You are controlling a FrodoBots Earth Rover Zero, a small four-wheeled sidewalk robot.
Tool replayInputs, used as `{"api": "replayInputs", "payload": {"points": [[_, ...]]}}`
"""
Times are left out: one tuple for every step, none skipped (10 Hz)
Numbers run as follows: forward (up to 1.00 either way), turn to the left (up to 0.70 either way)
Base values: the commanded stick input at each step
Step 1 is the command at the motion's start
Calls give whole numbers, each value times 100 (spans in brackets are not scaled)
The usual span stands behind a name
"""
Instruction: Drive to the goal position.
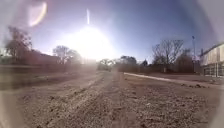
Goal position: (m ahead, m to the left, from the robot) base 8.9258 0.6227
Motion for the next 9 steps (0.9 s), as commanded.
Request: {"api": "replayInputs", "payload": {"points": [[50,-13],[50,-32],[50,-48],[50,-20],[50,0],[50,0],[50,0],[50,0],[50,0]]}}
